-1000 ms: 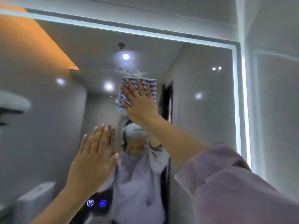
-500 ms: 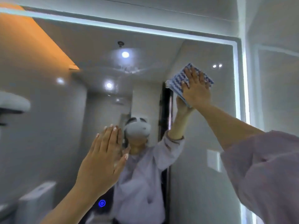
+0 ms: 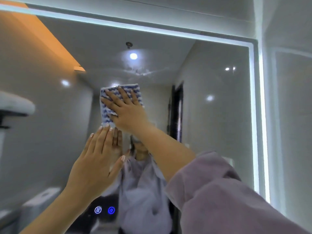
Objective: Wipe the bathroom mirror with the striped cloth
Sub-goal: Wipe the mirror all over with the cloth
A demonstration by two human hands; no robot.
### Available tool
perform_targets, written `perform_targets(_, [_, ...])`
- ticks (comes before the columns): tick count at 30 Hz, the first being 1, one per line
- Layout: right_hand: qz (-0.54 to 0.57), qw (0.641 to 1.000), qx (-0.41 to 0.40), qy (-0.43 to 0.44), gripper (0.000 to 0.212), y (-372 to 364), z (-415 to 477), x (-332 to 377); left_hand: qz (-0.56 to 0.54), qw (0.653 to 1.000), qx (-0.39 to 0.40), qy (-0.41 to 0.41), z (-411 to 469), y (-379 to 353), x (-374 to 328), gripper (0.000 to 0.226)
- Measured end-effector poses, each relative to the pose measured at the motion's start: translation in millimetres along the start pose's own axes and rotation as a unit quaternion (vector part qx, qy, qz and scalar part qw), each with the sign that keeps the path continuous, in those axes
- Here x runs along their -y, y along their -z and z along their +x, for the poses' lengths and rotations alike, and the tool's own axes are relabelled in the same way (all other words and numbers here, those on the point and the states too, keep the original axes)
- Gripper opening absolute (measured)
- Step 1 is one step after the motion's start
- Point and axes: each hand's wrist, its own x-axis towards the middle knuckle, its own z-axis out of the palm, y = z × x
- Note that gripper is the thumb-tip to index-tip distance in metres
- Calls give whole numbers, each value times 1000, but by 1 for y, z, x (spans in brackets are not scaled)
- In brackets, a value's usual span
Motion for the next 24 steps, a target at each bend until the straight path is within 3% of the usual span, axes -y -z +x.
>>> perform_targets(4, [1,1000,-12,-23,54,5,6,-21,29,999,6,-21,8,5,1,74])
perform_targets(11, [48,975,-65,-205,53,29,-15,-144,14,999,-34,-39,24,1,-25,66])
perform_targets(18, [79,910,-97,-396,54,26,-94,-235,-1,999,-5,-41,20,-7,-39,71])
perform_targets(24, [112,864,-97,-480,57,21,-105,-217,-9,999,-14,-37,18,0,-39,70])
